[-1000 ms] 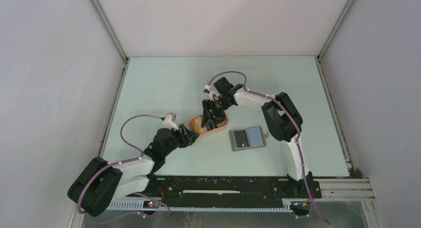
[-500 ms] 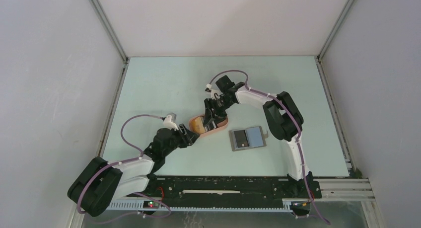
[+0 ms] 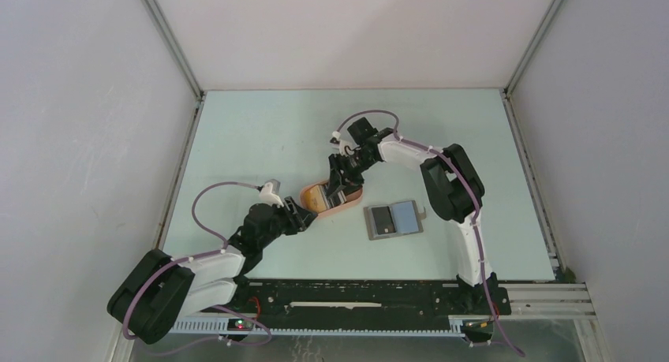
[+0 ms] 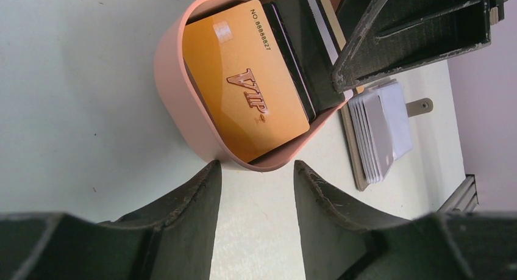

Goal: Put the credit cards into the card holder
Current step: Pick up the credit card from the storage box.

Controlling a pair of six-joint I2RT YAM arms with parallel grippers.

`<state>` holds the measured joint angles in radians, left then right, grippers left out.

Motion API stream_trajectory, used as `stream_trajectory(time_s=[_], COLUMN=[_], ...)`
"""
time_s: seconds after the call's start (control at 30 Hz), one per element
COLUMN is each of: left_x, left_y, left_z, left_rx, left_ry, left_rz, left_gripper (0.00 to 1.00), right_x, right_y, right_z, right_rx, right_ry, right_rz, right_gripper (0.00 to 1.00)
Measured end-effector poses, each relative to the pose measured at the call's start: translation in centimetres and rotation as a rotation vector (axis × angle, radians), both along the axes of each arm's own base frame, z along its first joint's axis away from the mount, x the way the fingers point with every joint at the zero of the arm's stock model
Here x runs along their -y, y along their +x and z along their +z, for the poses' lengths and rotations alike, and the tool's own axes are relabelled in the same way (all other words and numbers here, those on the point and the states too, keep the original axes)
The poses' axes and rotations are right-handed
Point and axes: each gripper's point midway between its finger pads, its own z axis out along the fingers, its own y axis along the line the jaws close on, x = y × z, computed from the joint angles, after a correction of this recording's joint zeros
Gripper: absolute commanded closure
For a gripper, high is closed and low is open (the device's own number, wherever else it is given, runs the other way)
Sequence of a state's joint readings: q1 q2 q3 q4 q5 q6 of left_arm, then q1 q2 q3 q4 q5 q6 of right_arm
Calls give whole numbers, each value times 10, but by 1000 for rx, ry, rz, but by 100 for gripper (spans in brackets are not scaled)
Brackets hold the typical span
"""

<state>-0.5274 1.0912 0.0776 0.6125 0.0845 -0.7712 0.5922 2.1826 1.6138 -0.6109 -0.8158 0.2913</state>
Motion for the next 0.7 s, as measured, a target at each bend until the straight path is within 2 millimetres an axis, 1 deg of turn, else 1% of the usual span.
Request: stream_trajectory(time_s=[0.33,0.5,0.63,0.7], left_x=[0,1,1,1], left_y=[0,-1,-1,-1], left_z=[0,0,0,1], left_rx=[0,-1,0,1], left_ry=[-1,-3,-3,-5], left_rz=[-2,-6,-7,-8], left_gripper=[48,48,48,48], right_x=[11,17,21,22], right_y=[11,17,21,22], right_z=[3,3,4,4], right_rx=[-14,-17,-17,-14], right_ry=[17,20,23,23], right_rz=[-28,-45,-54,-54], right_gripper=[47,54,57,61])
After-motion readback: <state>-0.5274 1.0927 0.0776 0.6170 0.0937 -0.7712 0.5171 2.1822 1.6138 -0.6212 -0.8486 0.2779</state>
